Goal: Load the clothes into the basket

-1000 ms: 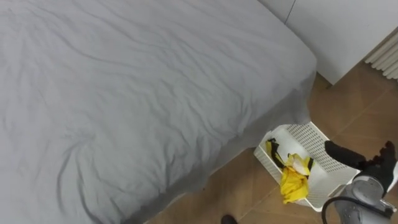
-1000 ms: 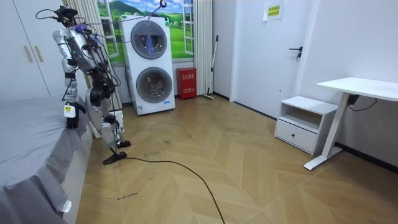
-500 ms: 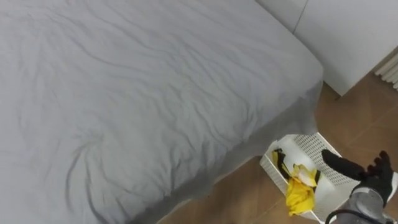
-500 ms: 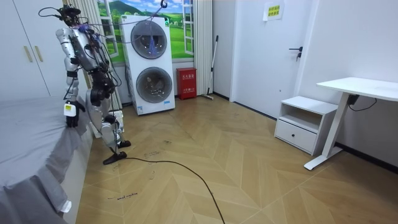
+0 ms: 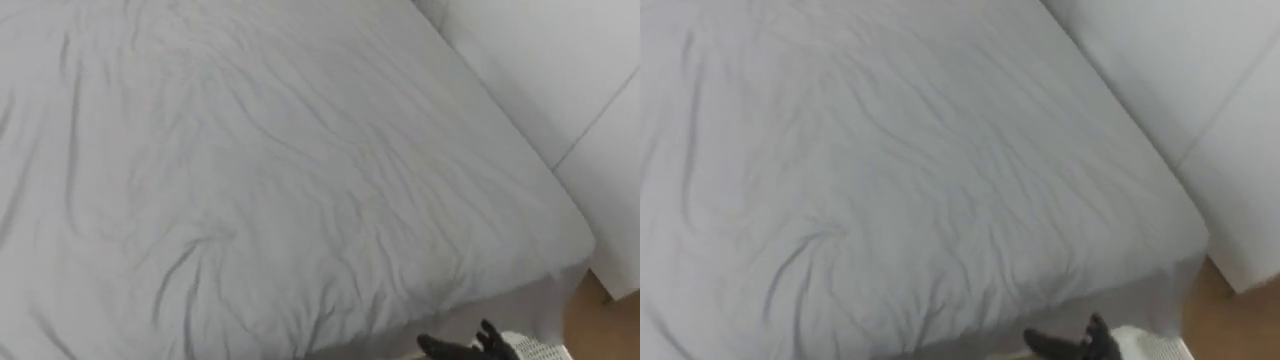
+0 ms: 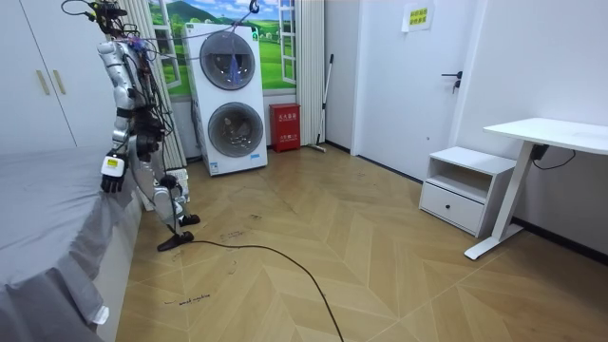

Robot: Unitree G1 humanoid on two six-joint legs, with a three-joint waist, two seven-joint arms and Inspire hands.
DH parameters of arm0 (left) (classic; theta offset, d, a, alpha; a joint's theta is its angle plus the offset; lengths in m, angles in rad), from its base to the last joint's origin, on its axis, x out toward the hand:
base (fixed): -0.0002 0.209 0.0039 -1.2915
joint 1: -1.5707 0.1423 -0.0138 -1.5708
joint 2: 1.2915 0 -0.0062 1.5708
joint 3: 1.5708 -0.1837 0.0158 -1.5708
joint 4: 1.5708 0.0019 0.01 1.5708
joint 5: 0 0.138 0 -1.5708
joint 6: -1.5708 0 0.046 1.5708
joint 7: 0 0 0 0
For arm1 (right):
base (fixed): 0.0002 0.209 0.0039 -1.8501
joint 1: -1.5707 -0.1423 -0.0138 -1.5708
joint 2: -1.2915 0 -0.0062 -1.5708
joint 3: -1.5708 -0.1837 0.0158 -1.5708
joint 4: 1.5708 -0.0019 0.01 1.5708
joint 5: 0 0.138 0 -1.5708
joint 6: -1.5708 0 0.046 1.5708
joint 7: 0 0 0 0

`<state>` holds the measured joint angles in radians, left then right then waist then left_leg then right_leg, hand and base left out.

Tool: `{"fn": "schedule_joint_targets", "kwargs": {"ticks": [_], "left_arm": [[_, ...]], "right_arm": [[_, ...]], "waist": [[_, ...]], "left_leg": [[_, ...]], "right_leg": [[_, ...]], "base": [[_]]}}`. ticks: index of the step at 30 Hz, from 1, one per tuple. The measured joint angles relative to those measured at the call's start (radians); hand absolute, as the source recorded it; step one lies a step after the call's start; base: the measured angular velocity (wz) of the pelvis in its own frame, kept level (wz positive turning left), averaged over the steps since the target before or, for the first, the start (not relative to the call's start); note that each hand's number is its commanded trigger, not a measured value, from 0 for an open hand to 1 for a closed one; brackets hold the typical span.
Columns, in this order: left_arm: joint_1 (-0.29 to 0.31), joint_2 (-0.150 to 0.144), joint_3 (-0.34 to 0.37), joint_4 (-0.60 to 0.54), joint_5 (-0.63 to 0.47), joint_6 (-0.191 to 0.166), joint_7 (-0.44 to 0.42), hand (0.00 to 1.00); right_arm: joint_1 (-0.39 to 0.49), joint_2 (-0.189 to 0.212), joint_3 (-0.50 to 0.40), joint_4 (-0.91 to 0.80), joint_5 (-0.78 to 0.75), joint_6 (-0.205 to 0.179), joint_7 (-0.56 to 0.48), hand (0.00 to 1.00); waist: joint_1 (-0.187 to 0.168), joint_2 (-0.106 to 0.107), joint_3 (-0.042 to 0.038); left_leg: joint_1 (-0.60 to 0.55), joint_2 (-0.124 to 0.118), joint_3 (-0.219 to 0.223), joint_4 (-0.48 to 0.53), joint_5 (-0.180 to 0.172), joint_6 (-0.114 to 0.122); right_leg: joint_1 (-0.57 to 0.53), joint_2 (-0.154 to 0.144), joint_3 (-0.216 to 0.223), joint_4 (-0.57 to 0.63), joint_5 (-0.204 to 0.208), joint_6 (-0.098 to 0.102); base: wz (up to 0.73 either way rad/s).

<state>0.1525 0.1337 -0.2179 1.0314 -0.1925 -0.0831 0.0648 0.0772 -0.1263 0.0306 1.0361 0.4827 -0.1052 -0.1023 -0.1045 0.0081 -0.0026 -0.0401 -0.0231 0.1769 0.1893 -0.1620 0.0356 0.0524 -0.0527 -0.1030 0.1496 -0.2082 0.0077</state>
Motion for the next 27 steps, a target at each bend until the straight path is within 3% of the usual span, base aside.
{"fn": "schedule_joint_targets", "kwargs": {"ticks": [4, 7, 13, 19, 23, 27], "left_arm": [[0.003, -0.008, 0.003, 0.000, 0.000, -0.004, 0.017, 0.00], [0.011, -0.028, 0.051, 0.011, 0.001, -0.005, 0.021, 0.00], [0.022, -0.044, 0.132, 0.021, 0.011, -0.006, 0.013, 0.00], [0.032, -0.050, 0.173, 0.021, 0.012, -0.006, 0.020, 0.00], [0.031, -0.050, 0.174, 0.021, 0.053, -0.011, 0.034, 0.00], [0.029, -0.050, 0.173, 0.023, 0.100, -0.011, 0.040, 0.00]], "right_arm": [[0.004, 0.009, 0.027, 0.104, -0.002, 0.022, 0.029, 0.00], [0.006, 0.021, 0.030, 0.179, -0.009, 0.039, 0.050, 0.00], [0.015, 0.020, 0.029, 0.216, -0.022, 0.059, 0.070, 0.00], [0.013, 0.022, 0.055, 0.200, -0.052, 0.083, 0.074, 0.00], [0.011, 0.022, 0.077, 0.199, -0.062, 0.082, 0.083, 0.00], [0.011, 0.021, 0.106, 0.200, -0.061, 0.081, 0.082, 0.00]], "waist": [[0.025, -0.006, 0.0049], [0.030, -0.015, 0.0122], [0.063, -0.028, 0.0186], [0.095, -0.033, 0.0157], [0.110, -0.031, 0.0065], [0.112, -0.027, 0.0070]], "left_leg": [[0.002, -0.008, -0.039, 0.000, 0.000, 0.000], [0.015, -0.014, -0.081, 0.003, 0.000, 0.000], [0.012, -0.025, -0.114, 0.017, -0.001, 0.003], [0.011, -0.034, -0.124, 0.023, -0.002, 0.006], [0.017, -0.037, -0.123, 0.024, -0.003, 0.007], [0.031, -0.037, -0.122, 0.014, -0.003, 0.007]], "right_leg": [[0.022, -0.006, -0.043, 0.001, -0.003, 0.004], [0.055, -0.007, -0.089, 0.000, -0.004, 0.004], [0.075, -0.013, -0.122, -0.001, -0.010, 0.013], [0.073, -0.018, -0.125, -0.013, -0.019, 0.011], [0.081, -0.019, -0.117, -0.009, -0.018, 0.012], [0.091, -0.019, -0.117, -0.010, -0.017, 0.012]], "base": [[0.33], [0.38], [0.19], [0.06], [-0.02], [-0.01]]}}
